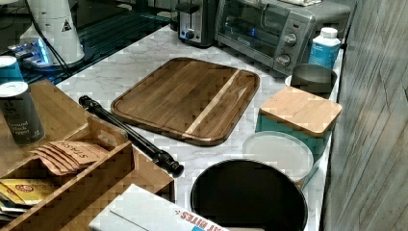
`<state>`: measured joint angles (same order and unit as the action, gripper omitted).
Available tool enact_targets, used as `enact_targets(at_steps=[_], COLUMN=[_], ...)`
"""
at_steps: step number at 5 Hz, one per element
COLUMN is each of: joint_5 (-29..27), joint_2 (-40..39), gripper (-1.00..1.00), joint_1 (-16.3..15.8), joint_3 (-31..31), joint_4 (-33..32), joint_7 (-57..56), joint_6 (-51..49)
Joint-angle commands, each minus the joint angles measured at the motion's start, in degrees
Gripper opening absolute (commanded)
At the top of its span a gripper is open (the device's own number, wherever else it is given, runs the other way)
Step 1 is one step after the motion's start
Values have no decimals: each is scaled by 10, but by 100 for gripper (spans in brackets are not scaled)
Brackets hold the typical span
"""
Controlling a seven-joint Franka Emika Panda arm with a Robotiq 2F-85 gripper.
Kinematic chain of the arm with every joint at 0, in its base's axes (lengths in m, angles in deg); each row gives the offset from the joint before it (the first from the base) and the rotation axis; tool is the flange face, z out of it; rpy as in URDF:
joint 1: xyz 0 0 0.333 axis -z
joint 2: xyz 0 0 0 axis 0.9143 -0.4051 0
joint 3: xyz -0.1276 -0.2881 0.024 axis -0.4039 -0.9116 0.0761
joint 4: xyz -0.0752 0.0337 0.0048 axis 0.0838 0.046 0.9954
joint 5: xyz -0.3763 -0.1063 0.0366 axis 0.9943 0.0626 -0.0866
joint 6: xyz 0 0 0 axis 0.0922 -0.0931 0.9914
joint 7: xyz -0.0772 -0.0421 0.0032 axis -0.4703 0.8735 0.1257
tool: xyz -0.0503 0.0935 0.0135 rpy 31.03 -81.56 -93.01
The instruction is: Open the drawer.
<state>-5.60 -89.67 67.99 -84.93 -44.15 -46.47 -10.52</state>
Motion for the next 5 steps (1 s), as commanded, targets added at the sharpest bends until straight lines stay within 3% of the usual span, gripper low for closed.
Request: enact_targets(at_steps=[1,5], joint_5=[6,28], joint_2=[0,-36], gripper=[100,100], joint_1=[-1,79], joint_3=[0,-75], joint_4=[-4,-25], joint_7=[0,-213], joint_6=[0,89])
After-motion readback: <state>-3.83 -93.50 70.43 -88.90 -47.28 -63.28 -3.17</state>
